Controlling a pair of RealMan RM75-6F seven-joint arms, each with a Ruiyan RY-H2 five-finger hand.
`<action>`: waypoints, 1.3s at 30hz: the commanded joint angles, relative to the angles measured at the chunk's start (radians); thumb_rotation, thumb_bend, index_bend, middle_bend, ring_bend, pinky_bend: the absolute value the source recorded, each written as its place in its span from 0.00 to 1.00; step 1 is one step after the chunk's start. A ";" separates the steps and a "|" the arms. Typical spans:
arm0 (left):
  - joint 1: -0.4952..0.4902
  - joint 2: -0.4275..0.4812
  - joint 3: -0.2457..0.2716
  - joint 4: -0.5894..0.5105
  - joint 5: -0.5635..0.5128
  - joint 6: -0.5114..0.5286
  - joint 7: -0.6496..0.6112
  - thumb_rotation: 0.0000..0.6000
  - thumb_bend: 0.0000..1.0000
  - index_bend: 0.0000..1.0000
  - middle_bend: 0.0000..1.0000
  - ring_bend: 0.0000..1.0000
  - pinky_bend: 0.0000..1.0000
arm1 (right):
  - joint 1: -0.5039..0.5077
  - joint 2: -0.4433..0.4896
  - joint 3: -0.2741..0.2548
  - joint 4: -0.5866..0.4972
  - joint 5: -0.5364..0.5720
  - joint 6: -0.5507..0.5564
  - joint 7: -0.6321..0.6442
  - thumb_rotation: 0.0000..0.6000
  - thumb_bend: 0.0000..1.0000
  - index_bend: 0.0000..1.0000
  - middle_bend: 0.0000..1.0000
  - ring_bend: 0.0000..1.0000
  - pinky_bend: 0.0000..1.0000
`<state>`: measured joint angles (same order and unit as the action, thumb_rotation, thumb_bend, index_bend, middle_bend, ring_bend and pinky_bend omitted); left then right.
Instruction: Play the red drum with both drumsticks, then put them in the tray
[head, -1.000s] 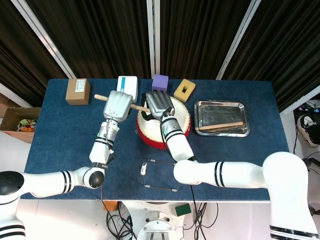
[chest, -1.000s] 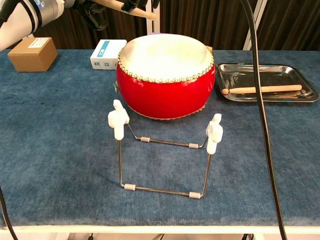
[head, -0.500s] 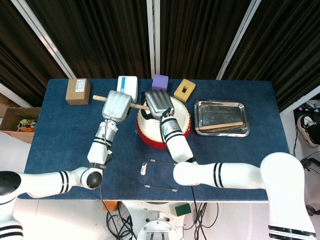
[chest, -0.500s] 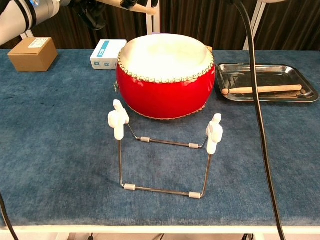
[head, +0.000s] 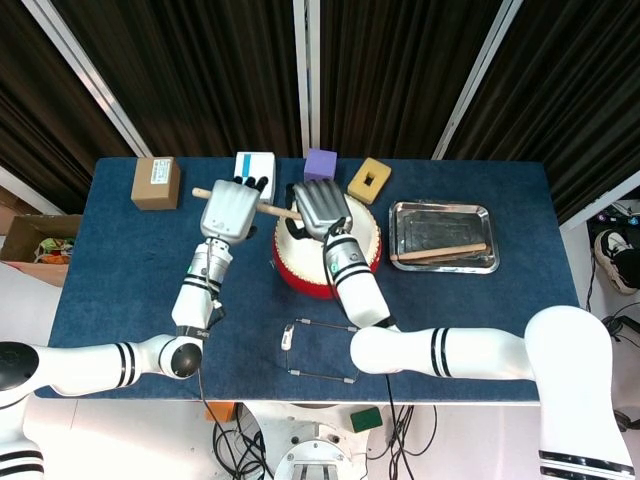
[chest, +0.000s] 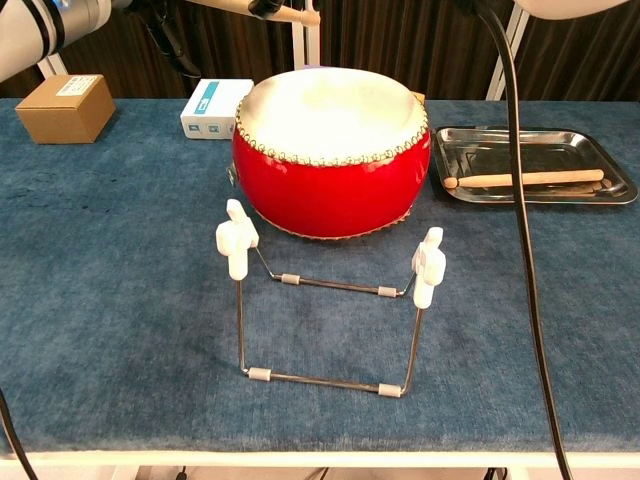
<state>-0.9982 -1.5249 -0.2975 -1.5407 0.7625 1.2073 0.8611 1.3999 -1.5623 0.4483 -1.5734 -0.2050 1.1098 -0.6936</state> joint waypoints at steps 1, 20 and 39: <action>0.004 0.005 0.001 -0.005 0.003 0.007 -0.002 1.00 0.07 0.19 0.29 0.34 0.59 | -0.006 0.001 -0.002 -0.003 -0.007 0.001 -0.001 1.00 0.73 0.75 0.62 0.39 0.40; 0.080 0.095 -0.017 -0.052 -0.033 0.043 -0.079 1.00 0.07 0.11 0.20 0.24 0.48 | -0.143 0.178 -0.058 -0.162 -0.081 -0.041 0.028 1.00 0.76 0.79 0.66 0.41 0.40; 0.316 0.258 0.051 -0.131 0.089 0.170 -0.302 1.00 0.07 0.11 0.19 0.22 0.40 | -0.528 0.643 -0.326 -0.327 -0.420 -0.148 0.211 1.00 0.78 0.81 0.67 0.41 0.40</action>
<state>-0.6978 -1.2764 -0.2537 -1.6674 0.8392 1.3655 0.5750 0.9025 -0.9491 0.1506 -1.9090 -0.5958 0.9881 -0.5087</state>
